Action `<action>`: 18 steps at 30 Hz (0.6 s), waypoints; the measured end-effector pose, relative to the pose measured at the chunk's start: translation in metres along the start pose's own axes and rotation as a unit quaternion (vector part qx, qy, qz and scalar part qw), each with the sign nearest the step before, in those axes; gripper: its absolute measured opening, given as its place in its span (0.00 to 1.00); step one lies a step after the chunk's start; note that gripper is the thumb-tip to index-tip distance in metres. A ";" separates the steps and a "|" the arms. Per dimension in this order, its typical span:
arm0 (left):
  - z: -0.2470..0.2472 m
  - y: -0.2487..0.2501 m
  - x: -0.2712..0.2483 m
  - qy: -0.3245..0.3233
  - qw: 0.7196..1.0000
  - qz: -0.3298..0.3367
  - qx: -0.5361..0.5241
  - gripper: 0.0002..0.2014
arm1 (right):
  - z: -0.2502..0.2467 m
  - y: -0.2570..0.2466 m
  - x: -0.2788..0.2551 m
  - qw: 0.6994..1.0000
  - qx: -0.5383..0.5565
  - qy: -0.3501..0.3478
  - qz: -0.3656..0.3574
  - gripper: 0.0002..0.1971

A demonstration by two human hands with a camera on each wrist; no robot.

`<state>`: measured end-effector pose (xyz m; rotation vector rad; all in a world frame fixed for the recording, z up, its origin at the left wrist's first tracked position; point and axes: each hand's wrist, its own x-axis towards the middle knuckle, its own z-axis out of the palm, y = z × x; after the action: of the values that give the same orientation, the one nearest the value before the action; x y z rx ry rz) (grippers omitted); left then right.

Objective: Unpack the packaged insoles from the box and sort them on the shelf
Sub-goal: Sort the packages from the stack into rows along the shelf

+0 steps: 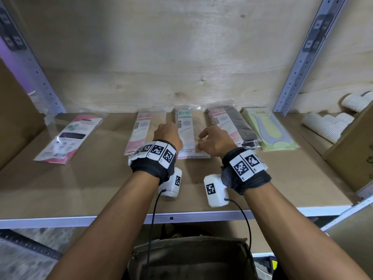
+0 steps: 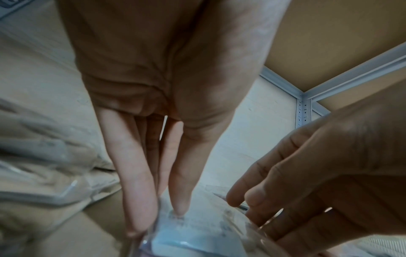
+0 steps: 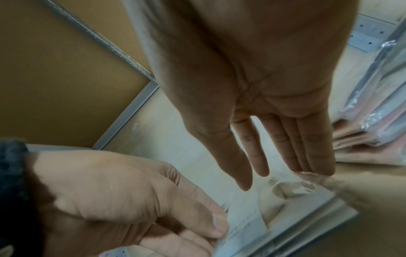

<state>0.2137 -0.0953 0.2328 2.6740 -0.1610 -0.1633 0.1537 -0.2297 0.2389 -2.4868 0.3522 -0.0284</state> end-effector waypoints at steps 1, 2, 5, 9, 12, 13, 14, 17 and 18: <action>0.000 0.000 0.000 0.001 1.000 0.000 0.002 0.20 | 0.000 0.000 0.000 1.000 -0.001 -0.003 0.001 0.21; 0.000 0.000 -0.001 0.001 1.000 -0.001 0.002 0.20 | -0.001 0.000 0.000 1.000 -0.002 -0.005 0.002 0.21; -0.003 0.001 -0.003 -0.002 1.000 -0.003 -0.003 0.18 | -0.003 0.001 0.000 1.000 -0.002 0.000 0.001 0.23; -0.015 0.002 -0.008 0.028 0.999 0.024 -0.028 0.14 | -0.008 0.003 0.000 1.000 0.004 0.015 -0.008 0.23; -0.031 -0.005 -0.015 0.070 0.993 0.049 -0.079 0.09 | -0.013 0.001 -0.003 0.998 0.018 0.036 -0.039 0.17; -0.035 -0.010 -0.016 0.080 0.990 0.058 -0.102 0.08 | -0.014 0.000 -0.005 0.997 0.039 0.038 -0.050 0.15; -0.039 -0.017 -0.018 0.087 0.985 0.067 -0.132 0.07 | -0.013 -0.002 -0.008 0.994 0.085 0.031 -0.058 0.12; -0.052 -0.044 -0.019 0.107 0.963 0.059 -0.240 0.04 | -0.007 -0.014 -0.023 0.960 0.270 -0.045 -0.058 0.09; -0.056 -0.057 -0.020 0.114 0.956 0.047 -0.266 0.05 | -0.003 -0.019 -0.027 0.951 0.295 -0.069 -0.060 0.09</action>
<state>0.2071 -0.0179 0.2589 2.1222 -0.1463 0.1185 0.1318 -0.2102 0.2543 -1.8986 0.1059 -0.0066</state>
